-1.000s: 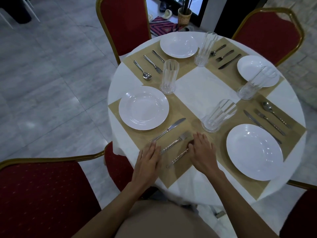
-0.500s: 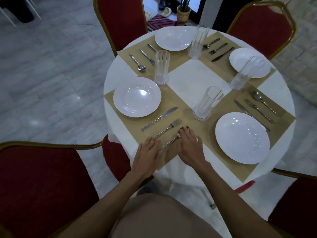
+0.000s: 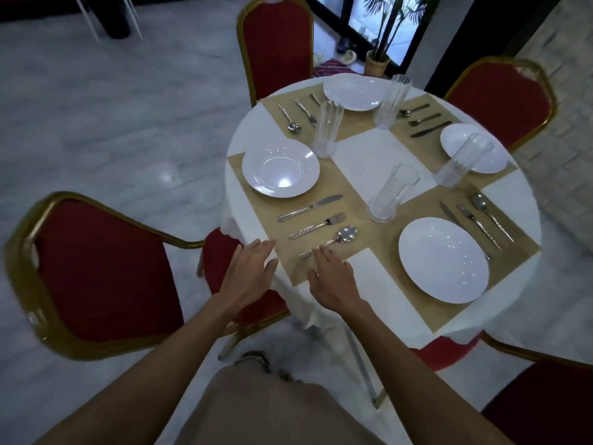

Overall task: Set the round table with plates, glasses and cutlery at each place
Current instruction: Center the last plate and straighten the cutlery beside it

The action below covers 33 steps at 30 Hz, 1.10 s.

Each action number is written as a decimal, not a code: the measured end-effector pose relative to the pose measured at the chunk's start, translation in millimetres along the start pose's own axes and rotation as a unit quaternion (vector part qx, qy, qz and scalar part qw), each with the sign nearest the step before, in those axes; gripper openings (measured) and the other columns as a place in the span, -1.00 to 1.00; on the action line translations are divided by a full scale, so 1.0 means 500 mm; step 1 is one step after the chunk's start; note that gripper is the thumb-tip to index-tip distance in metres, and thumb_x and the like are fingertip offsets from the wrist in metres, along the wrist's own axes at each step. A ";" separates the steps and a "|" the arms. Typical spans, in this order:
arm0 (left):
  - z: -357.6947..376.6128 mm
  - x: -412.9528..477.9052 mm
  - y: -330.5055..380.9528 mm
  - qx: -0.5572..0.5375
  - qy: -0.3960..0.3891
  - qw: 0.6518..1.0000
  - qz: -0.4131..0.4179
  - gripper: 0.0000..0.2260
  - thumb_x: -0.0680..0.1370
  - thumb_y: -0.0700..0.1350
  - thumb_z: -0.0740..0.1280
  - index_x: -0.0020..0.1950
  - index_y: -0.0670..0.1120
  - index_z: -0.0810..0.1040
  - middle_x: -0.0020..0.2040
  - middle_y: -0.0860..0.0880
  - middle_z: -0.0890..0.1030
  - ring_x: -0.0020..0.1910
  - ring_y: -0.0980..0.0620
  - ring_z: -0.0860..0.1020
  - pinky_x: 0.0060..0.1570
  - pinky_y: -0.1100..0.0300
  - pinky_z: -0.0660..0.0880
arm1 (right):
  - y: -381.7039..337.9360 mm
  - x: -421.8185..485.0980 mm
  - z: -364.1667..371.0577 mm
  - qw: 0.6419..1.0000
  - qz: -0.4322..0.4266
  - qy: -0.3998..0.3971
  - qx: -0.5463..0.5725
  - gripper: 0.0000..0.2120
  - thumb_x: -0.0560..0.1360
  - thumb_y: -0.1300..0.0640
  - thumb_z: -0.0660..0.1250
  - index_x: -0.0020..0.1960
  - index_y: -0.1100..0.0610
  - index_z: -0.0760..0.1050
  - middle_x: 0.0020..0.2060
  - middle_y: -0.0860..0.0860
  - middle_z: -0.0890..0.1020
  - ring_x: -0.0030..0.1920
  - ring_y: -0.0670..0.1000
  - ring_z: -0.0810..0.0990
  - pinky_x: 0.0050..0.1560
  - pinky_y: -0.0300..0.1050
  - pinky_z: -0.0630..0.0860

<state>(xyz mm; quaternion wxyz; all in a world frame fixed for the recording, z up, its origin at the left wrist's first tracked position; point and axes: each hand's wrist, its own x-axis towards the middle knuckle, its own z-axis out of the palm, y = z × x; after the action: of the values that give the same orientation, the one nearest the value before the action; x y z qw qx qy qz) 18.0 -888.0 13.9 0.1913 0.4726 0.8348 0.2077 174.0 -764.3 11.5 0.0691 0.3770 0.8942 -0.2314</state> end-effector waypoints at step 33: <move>-0.601 0.050 -0.722 0.032 0.027 0.997 0.061 -0.74 0.68 -0.11 0.03 0.17 -0.16 0.46 0.16 -0.12 0.55 0.23 -0.13 0.44 0.35 -0.14 0.28 | -0.884 0.265 0.172 0.978 0.051 0.142 0.144 -0.63 0.62 0.21 0.12 0.40 0.25 0.40 0.29 0.17 0.53 0.30 0.15 0.48 0.35 0.05 0.40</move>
<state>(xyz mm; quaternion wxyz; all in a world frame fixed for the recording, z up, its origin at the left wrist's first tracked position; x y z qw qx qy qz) -405.1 -1084.7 73.2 0.1407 0.5230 0.8154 0.2046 -235.9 -988.2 55.9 -0.1017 0.4569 0.8317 -0.2986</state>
